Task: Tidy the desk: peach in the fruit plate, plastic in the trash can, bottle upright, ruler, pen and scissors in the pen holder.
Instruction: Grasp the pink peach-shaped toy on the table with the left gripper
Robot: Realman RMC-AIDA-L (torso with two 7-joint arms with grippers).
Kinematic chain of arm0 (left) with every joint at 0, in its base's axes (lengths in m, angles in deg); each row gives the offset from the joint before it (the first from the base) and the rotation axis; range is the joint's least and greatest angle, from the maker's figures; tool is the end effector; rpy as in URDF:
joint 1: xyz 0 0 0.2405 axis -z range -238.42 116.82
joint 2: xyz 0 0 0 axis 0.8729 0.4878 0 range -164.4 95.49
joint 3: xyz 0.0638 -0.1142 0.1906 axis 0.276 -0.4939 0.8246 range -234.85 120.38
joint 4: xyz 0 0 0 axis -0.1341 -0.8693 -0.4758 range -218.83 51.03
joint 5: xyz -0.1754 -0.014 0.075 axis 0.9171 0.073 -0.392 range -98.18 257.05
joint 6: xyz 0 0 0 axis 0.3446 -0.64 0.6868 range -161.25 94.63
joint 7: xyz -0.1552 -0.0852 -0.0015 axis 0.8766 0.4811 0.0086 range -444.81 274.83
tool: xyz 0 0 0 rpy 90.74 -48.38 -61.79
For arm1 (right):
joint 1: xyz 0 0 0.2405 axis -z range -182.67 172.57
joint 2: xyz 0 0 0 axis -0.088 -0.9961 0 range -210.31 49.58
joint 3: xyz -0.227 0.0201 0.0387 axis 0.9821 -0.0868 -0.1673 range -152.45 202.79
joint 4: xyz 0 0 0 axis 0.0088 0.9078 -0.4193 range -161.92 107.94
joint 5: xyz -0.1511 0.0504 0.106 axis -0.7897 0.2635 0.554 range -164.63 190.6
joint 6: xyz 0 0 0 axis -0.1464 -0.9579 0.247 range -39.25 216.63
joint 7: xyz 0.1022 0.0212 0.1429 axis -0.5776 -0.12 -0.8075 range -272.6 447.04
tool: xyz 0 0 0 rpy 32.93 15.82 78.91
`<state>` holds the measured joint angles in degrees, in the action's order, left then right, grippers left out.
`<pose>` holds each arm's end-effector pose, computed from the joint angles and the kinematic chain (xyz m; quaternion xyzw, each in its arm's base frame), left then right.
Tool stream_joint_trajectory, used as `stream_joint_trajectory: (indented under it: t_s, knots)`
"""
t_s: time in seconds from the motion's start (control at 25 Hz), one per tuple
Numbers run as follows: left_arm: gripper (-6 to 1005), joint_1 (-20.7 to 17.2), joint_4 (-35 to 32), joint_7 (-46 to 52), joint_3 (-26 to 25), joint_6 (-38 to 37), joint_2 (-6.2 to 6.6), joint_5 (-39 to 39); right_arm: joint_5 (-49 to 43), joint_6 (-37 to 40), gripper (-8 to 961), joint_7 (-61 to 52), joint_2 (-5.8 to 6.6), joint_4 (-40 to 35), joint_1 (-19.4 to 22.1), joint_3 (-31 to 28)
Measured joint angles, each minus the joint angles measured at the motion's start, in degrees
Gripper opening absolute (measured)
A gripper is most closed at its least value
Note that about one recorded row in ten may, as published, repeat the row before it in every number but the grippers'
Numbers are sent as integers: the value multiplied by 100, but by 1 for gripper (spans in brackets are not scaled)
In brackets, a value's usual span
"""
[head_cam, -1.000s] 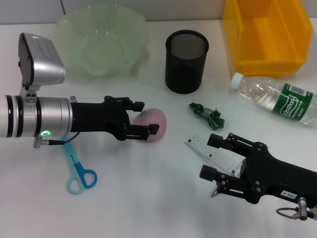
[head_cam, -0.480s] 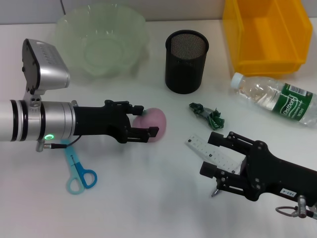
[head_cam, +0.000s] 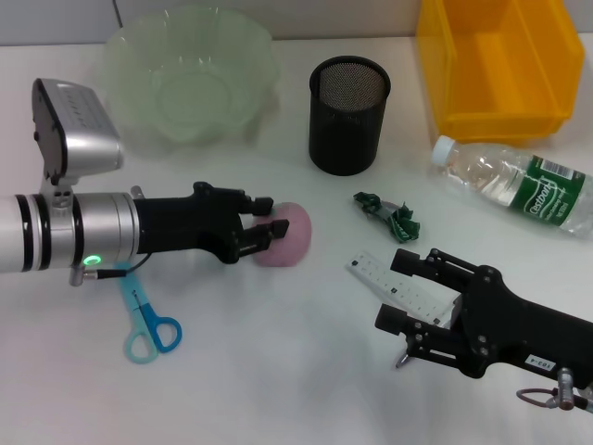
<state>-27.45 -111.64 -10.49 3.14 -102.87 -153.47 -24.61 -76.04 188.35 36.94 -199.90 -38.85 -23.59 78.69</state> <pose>-0.2229 0.3275 -0.0762 -0.9559 -0.2017 -0.1618 0.1389 0.2229 0.2149 -0.0544 -0.8752 0.2053 0.4235 0.1117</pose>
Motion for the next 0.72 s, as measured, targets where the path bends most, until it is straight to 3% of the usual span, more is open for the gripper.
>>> stream_joint_trajectory:
  t_s: [0.2,0.6,0.72]
  knots:
    - [356,17,5,10,290,19,0,19,0,0,759,-2,0,-1,0,0]
    - [74,30,-45,128,246,20,11,32,0,0,759,4,9,-1,1,0]
    - [52,10,-79,144,236,-14,18,78,0,-2,759,5,9,0,0,0]
